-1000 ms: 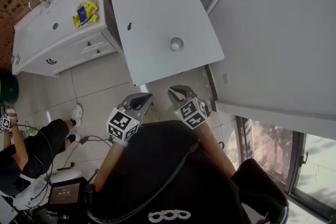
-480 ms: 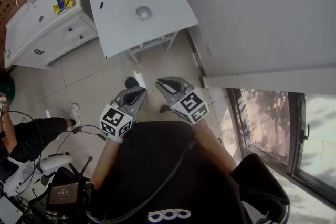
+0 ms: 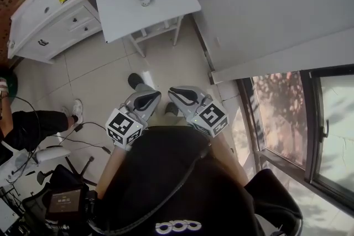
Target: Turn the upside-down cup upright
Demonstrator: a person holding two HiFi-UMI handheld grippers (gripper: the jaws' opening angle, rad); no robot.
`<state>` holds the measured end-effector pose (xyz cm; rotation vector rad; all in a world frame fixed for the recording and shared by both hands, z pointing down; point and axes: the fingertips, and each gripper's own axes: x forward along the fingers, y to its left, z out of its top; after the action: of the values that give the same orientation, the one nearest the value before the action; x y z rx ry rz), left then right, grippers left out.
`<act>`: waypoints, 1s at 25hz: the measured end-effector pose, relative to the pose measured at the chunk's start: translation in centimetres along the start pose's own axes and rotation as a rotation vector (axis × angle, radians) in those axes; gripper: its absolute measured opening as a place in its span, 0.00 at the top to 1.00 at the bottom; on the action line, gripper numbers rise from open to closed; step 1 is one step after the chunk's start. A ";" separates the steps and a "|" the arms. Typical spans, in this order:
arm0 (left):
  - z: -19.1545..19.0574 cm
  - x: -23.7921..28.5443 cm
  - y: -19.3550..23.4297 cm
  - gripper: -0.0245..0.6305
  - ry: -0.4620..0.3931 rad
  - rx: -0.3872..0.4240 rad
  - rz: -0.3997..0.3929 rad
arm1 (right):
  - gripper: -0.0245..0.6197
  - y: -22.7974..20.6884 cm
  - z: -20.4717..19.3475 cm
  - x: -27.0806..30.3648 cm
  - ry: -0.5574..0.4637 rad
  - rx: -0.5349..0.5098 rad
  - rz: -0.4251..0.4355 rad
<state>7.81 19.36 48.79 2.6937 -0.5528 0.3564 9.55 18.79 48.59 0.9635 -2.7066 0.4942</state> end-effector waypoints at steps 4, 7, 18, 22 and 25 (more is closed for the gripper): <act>0.6 -0.1 -1.9 0.94 -0.012 0.043 -0.028 | 0.93 1.3 0.7 -0.5 -0.027 -0.027 0.039; 1.3 -0.2 -2.9 0.94 -0.033 0.063 -0.030 | 0.93 2.4 1.3 -1.2 -0.043 -0.042 0.070; 2.9 -1.0 -5.5 0.94 -0.072 0.088 -0.148 | 0.96 4.5 2.1 -3.1 -0.068 -0.082 0.145; 3.8 -1.5 -6.7 0.94 -0.072 0.094 -0.208 | 0.96 5.4 3.0 -4.0 -0.073 -0.124 0.219; 4.2 -2.0 -7.4 0.94 -0.067 0.118 -0.247 | 0.96 6.1 3.8 -4.4 -0.083 -0.150 0.259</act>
<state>9.87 24.65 42.12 2.8537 -0.2173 0.2378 8.64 24.26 42.24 0.6119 -2.9106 0.2949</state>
